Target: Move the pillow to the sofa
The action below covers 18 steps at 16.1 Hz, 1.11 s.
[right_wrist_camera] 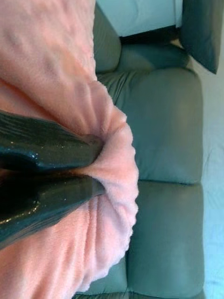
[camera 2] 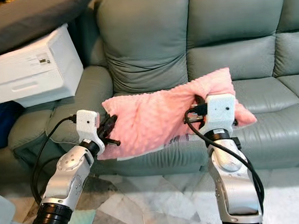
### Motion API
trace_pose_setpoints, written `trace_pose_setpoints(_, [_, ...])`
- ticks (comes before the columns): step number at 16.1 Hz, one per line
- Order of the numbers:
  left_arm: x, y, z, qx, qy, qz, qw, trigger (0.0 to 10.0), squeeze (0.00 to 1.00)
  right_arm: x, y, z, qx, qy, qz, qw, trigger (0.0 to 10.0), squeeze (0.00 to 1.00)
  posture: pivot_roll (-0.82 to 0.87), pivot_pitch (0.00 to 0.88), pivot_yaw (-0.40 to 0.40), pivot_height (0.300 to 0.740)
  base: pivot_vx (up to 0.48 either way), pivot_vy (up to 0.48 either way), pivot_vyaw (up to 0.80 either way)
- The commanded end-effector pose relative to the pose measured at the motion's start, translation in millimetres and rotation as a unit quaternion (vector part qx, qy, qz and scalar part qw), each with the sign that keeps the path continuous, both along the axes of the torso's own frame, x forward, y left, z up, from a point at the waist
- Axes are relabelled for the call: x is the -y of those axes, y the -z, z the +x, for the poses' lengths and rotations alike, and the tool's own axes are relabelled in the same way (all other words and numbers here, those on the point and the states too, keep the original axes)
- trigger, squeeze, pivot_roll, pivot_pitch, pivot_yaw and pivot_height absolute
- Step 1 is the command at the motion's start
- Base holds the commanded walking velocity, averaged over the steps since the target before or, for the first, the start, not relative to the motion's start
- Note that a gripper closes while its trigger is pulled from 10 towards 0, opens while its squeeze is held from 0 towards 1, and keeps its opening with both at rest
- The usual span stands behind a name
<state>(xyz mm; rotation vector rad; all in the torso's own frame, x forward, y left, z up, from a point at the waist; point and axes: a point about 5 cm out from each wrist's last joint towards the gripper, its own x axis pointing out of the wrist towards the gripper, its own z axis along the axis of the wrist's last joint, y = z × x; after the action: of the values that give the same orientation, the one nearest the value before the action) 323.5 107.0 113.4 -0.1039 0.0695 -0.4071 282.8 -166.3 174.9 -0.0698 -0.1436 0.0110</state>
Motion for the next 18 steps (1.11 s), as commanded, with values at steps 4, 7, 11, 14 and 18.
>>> trace_pose_setpoints(4, [-1.3,-3.1,-2.0,0.003,0.015,-0.024,1.000,10.0,0.00,-5.2,-9.8,-0.8,0.023,-0.010,0.001,1.000,10.0,0.00,-0.22,0.063,0.101,0.740,0.221,0.000,0.00])
trace_pose_setpoints(7, [-0.3,-3.8,-3.6,0.002,0.024,-0.039,0.999,10.0,0.00,-5.6,-9.6,-1.2,0.022,-0.009,0.000,1.000,10.0,0.00,-0.22,0.063,0.102,0.740,0.436,0.000,0.00])
trace_pose_setpoints(11, [1.6,-2.6,-4.6,0.001,0.027,-0.036,0.999,10.0,0.00,-5.0,-8.7,-1.6,0.022,-0.007,-0.003,1.000,10.0,0.00,-0.23,0.065,0.103,0.740,0.480,0.000,0.00])
trace_pose_setpoints(14, [1.4,-2.2,-5.3,-0.002,0.029,-0.039,0.999,10.0,0.00,-4.8,-8.6,-1.9,0.022,-0.007,-0.004,1.000,10.0,0.00,-0.23,0.064,0.104,0.740,0.477,0.000,0.00])
trace_pose_setpoints(18, [0.0,-1.7,-5.5,-0.003,0.025,-0.037,0.999,10.0,0.00,-5.0,-7.9,-2.2,0.021,-0.009,-0.005,1.000,10.0,0.00,-0.23,0.065,0.104,0.740,0.468,0.000,0.00])
